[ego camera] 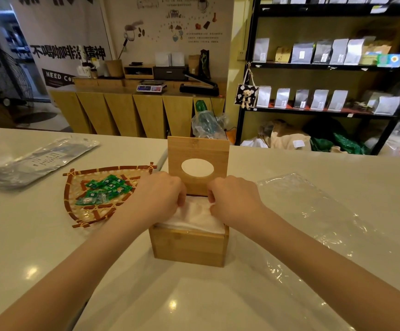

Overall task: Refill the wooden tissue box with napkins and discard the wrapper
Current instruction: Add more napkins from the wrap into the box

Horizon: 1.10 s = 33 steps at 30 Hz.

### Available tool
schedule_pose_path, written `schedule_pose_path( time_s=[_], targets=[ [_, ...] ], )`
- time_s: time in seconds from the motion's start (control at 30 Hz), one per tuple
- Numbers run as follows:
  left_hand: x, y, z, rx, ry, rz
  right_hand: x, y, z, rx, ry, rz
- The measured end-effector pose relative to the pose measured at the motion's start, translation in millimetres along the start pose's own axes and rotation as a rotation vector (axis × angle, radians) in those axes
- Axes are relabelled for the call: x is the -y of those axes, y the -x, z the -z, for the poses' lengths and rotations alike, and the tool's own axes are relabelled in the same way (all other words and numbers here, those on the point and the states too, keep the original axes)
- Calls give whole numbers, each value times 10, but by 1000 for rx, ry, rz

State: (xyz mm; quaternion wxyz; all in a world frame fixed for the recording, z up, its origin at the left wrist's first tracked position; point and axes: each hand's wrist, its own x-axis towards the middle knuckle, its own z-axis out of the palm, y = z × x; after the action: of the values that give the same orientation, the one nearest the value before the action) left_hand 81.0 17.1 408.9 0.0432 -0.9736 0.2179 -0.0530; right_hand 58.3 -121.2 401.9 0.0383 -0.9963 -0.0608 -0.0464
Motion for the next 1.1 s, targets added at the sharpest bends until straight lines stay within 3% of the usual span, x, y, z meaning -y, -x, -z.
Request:
schedule_pose_path(
  time_s=[0.17, 0.3, 0.33, 0.43, 0.57, 0.67, 0.87, 1.1],
  targets=[
    [-23, 24, 9, 11, 17, 34, 36, 69, -27, -106, 164, 45],
    [44, 89, 108, -25, 15, 89, -52, 123, 16, -235, 98, 135],
    [75, 105, 118, -10, 14, 86, -87, 124, 61, -208, 25, 133],
    [177, 121, 110, 146, 64, 62, -161, 126, 232, 72, -271, 128],
    [279, 88, 54, 407, 249, 70, -167, 128, 277, 356, -174, 175],
    [280, 52, -12, 435, 237, 92, -144, 104, 245, 389, -87, 161],
    [185, -29, -126, 406, -23, 69, 8, 45, 172, 336, 114, 161],
    [196, -107, -21, 562, 37, -6, 13, 7, 151, 391, 105, 145]
  ],
)
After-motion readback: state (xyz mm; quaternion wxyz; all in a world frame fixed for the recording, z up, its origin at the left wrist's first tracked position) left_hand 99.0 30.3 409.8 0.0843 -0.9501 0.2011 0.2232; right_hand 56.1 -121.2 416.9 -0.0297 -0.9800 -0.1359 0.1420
